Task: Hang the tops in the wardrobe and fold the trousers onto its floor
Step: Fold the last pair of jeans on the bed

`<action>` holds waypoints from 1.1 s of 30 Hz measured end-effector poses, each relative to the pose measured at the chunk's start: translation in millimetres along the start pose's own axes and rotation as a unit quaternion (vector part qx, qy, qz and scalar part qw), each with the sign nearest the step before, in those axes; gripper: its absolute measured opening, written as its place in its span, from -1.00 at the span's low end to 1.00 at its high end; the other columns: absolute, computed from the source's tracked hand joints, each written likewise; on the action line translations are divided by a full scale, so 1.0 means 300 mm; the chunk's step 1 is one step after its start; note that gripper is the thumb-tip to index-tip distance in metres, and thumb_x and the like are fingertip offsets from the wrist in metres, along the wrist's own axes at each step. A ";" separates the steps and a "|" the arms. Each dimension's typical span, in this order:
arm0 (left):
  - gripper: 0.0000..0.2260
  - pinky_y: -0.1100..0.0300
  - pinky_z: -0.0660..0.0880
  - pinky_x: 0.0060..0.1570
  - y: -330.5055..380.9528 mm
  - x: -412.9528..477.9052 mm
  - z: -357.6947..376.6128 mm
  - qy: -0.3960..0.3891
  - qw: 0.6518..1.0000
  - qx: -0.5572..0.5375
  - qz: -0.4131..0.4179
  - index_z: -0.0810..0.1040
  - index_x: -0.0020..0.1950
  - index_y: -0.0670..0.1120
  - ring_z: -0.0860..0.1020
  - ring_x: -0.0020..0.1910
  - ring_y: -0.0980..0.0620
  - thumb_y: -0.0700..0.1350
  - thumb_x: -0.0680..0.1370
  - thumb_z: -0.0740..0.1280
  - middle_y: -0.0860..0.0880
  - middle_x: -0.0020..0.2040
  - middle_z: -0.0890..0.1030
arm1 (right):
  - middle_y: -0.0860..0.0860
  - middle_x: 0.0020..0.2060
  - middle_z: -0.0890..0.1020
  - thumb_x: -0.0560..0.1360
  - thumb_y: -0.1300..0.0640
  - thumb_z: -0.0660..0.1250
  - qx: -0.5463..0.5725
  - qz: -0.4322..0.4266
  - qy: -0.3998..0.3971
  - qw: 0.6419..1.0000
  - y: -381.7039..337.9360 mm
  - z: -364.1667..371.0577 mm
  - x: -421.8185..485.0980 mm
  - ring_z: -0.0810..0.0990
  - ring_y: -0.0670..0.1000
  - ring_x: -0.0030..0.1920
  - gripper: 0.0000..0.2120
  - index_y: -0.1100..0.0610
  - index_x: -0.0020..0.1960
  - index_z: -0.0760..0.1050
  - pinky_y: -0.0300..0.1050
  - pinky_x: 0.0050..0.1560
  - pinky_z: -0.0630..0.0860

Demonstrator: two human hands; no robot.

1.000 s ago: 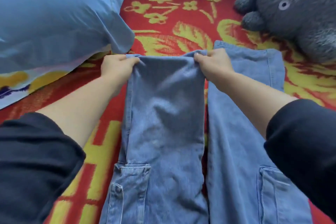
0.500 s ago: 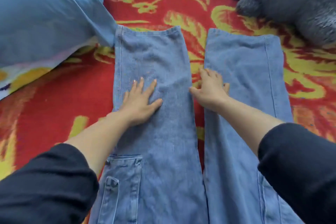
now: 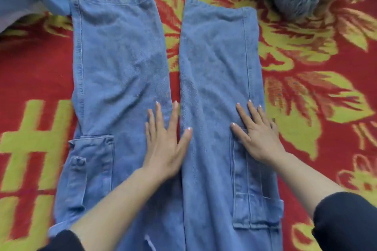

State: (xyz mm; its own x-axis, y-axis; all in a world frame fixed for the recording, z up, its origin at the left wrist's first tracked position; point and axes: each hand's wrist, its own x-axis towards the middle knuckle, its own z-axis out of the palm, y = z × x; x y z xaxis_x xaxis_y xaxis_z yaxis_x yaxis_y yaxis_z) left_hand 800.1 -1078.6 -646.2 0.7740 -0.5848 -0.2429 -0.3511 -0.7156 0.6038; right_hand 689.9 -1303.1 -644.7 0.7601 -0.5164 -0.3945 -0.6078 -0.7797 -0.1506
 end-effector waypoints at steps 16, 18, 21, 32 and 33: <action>-0.50 -0.06 -0.51 0.33 0.295 -0.444 0.349 0.004 0.982 0.175 -0.065 -0.07 0.58 0.05 -0.32 0.52 -0.01 -0.01 0.65 -0.02 0.05 0.59 -0.12 | 0.09 0.26 0.33 0.43 0.14 0.38 0.207 -0.024 0.057 0.976 0.133 0.006 -0.116 0.41 0.12 0.22 -0.49 0.11 0.35 0.39 -0.14 0.21 0.32; -0.47 0.00 -0.55 0.29 0.365 -0.528 0.411 0.004 0.990 0.114 -0.089 -0.14 0.57 0.05 -0.41 0.48 0.04 0.07 0.64 -0.03 0.05 0.57 -0.21 | 0.14 0.13 0.36 0.41 0.27 0.31 0.180 -0.065 0.071 0.979 0.155 -0.036 -0.124 0.48 0.17 0.04 -0.65 0.19 0.20 0.46 -0.07 0.04 0.40; -0.30 0.06 -0.53 0.36 0.464 -0.650 0.508 -0.022 0.992 0.073 -0.096 -0.36 0.50 0.01 -0.50 0.44 0.02 0.21 0.58 0.03 -0.01 0.50 -0.43 | 0.22 0.09 0.44 0.41 0.32 0.25 0.090 -0.031 0.092 0.991 0.259 -0.133 -0.094 0.52 0.27 -0.01 -0.74 0.22 0.10 0.50 0.06 0.00 0.44; -0.03 -0.07 -0.42 0.36 0.571 -0.749 0.622 -0.107 0.960 0.143 -0.217 -0.48 0.43 -0.22 -0.57 0.35 -0.16 -0.17 0.44 0.31 -0.16 0.39 -0.58 | 0.06 -0.24 0.50 0.42 0.19 0.43 0.365 0.101 -0.092 0.921 0.190 -0.064 -0.201 0.47 0.02 -0.26 -0.84 0.18 -0.05 0.49 -0.13 -0.37 0.49; -0.04 -0.04 -0.41 0.38 0.564 -0.761 0.614 -0.116 0.961 0.135 -0.210 -0.45 0.46 -0.21 -0.57 0.35 -0.13 -0.19 0.45 0.31 -0.13 0.40 -0.55 | 0.03 -0.30 0.50 0.39 0.25 0.43 0.373 0.097 -0.075 0.920 0.171 -0.074 -0.202 0.45 0.01 -0.32 -0.87 0.13 -0.14 0.49 -0.22 -0.46 0.42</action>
State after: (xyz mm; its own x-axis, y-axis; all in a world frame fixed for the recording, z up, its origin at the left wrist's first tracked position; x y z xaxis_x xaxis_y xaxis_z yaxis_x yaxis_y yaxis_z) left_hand 466.9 -1136.4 -628.4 0.7496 -0.2704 -0.6041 -0.1819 -0.9618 0.2048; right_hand 617.8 -1319.5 -608.4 0.6149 -0.5219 -0.5912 -0.7593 -0.1894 -0.6226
